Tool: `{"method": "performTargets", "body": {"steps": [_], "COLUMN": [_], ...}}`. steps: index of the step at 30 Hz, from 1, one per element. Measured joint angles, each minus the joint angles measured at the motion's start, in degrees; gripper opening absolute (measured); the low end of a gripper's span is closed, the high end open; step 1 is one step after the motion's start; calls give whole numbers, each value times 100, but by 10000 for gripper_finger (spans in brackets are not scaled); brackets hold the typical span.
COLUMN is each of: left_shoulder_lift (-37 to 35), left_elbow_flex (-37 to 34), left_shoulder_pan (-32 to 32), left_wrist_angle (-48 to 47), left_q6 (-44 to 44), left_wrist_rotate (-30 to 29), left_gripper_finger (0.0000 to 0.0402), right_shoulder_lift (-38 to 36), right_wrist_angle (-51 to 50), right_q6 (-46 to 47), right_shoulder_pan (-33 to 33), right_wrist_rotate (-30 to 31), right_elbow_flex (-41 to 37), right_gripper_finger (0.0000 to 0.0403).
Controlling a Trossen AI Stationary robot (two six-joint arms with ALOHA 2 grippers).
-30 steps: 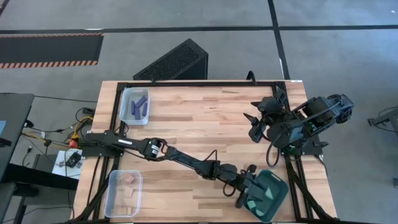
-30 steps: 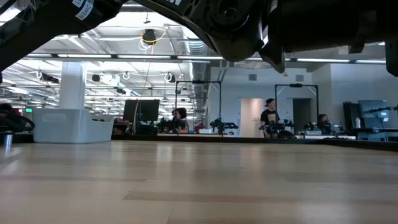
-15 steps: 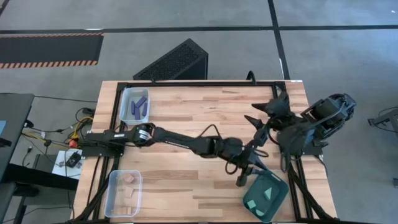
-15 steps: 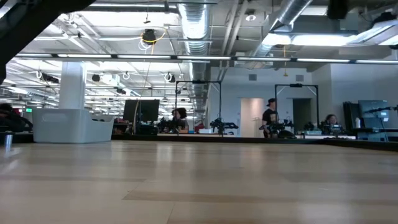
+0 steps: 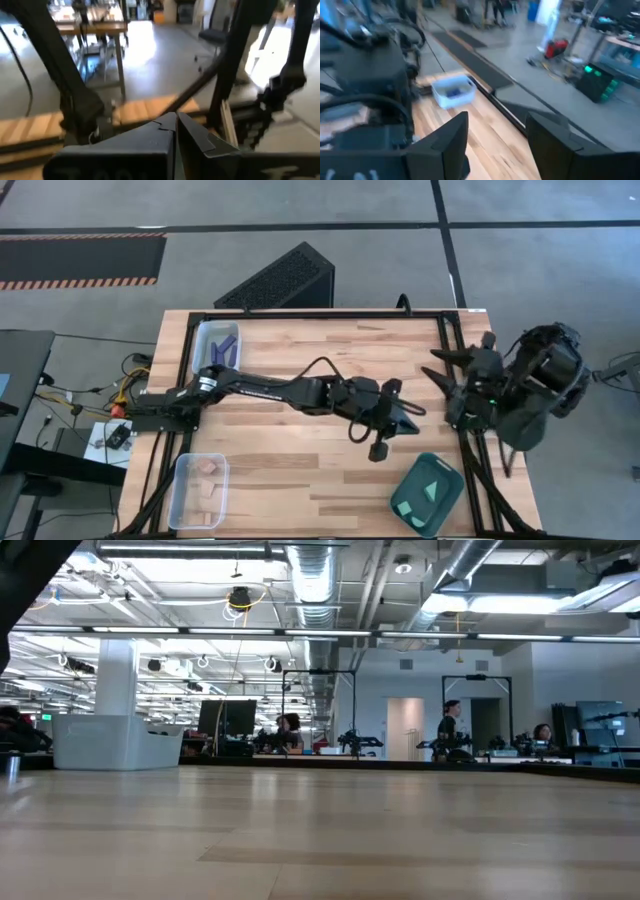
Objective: Sort & place blocks by color
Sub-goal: Return to Home Position
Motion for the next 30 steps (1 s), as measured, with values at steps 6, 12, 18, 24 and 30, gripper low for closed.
{"method": "performTargets", "body": {"steps": [6, 12, 18, 24, 30], "left_shoulder_lift": [-573, -1872, -3462, -4850, -5606], "left_elbow_flex": [-1240, -3699, -5783, -7379, -8587], "left_shoulder_pan": [-36, -25, -25, -15, 255], "left_wrist_angle": [203, 1488, 2254, 3153, 4069], "left_q6": [-42, -580, -946, -897, -578], "left_wrist_rotate": [-255, -567, -1148, -1510, -1583], "left_gripper_finger": [0, 0, 0, 0, 0], "right_shoulder_lift": [-955, -1481, -1559, -1442, -1114], "right_wrist_angle": [19, 53, 190, 919, 2600], "right_q6": [1658, 3210, 4602, 6147, 5931], "right_shoulder_pan": [1125, 1842, 1717, 1034, 496], "right_wrist_rotate": [621, 1000, 1399, 1524, 1526], "right_elbow_flex": [-1487, -2861, -4194, -5466, -6036], "right_gripper_finger": [188, 135, 62, 7, 11]}}
